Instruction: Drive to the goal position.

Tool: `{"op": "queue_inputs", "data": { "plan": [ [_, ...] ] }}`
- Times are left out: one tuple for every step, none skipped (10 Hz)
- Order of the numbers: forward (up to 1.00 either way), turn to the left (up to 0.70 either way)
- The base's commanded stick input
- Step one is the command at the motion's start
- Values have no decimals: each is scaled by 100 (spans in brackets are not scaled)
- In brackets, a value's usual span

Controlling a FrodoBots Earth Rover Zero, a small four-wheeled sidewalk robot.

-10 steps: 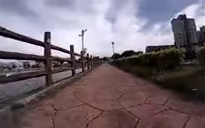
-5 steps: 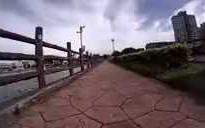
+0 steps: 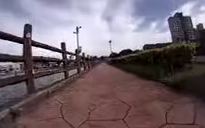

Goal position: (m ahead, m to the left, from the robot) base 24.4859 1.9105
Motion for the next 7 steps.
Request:
{"op": "queue_inputs", "data": {
  "plan": [
    [70, -2],
    [70, 11],
    [70, 11],
    [70, 11],
    [70, 11],
    [70, 11],
    [70, 11]
  ]
}}
